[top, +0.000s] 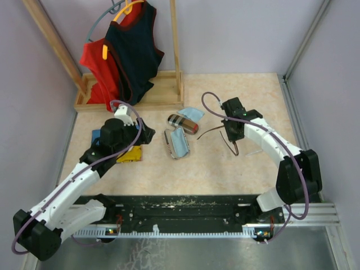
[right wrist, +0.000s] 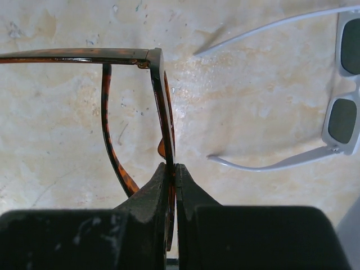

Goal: Organize the sunglasses
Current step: Pick up the sunglasses from the center of the board, then fold the sunglasses.

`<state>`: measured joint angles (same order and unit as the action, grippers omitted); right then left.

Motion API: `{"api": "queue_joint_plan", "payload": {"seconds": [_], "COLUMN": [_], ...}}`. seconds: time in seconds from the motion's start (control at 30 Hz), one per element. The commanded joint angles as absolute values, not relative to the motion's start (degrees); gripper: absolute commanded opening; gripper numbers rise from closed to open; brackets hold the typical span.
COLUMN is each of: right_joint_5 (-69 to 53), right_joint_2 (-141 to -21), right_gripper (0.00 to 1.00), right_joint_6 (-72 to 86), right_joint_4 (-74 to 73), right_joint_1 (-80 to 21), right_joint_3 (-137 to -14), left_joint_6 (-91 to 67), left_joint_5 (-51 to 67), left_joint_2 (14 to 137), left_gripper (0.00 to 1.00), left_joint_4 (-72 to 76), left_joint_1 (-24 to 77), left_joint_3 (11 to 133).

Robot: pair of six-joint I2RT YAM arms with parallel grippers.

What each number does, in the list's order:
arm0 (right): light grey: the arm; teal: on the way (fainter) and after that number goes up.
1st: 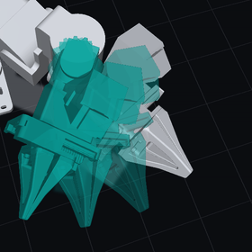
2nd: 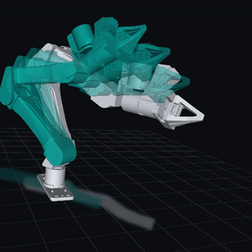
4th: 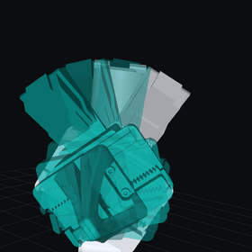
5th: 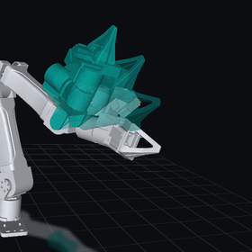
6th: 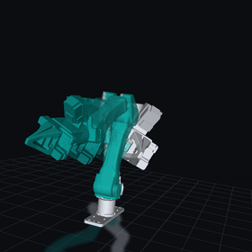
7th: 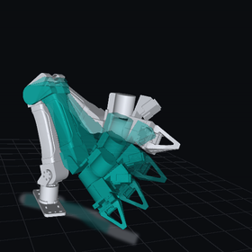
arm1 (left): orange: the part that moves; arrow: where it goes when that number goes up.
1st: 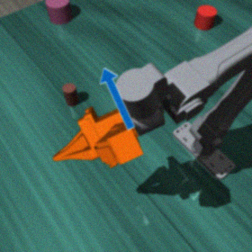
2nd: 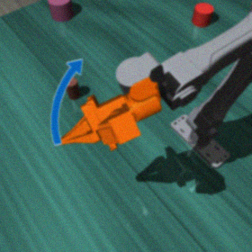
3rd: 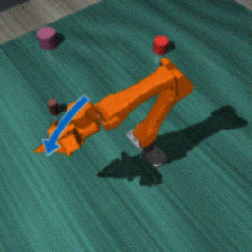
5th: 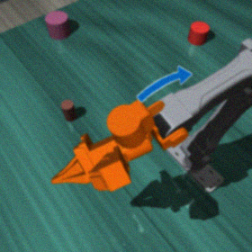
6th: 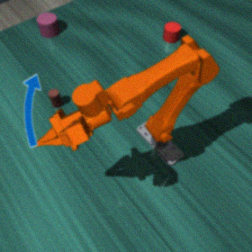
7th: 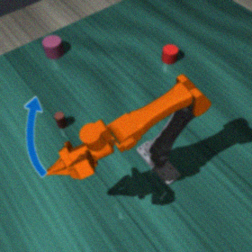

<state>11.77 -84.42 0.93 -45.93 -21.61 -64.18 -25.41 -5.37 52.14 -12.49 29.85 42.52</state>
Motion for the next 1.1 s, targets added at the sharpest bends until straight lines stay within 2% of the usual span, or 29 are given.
{"api": "queue_joint_plan", "payload": {"seconds": [0.0,0.2,0.4,0.6,0.8,1.07], "right_joint_5": [14.87,6.95,1.11,-1.8,-4.28,-5.78], "right_joint_2": [-81.34,-75.55,-70.48,-66.87,-63.99,-62.31], "right_gripper": [0.0,0.0,0.0,0.0,0.0,0.0], "right_joint_6": [11.39,26.63,35.01,37.66,38.36,37.74], "right_joint_4": [-42.19,-33.46,-25.08,-23.0,-22.29,-22.1], "right_joint_1": [-21.18,-21.18,-21.18,-21.31,-21.53,-21.62], "right_joint_3": [-66.45,-62.77,-57.22,-54.16,-52.2,-51.53], "left_joint_6": [-22.25,-20.86,-19.3,-19.48,-17.79,-16.76], "left_joint_5": [-2.53,0.43,-9.45,-10.89,-12.2,-13.78], "left_joint_2": [53.57,58.77,65.87,75.19,84.04,91.39], "left_gripper": [0.72,0.62,0.54,0.37,0.28,0.08], "left_joint_4": [-9.67,-9.01,-7.41,-4.09,-3.03,-3.03], "left_joint_1": [29.62,31.96,44.4,49.68,53.25,55.38], "left_joint_3": [45.73,49.83,54.24,59.25,65.6,71.24]}}
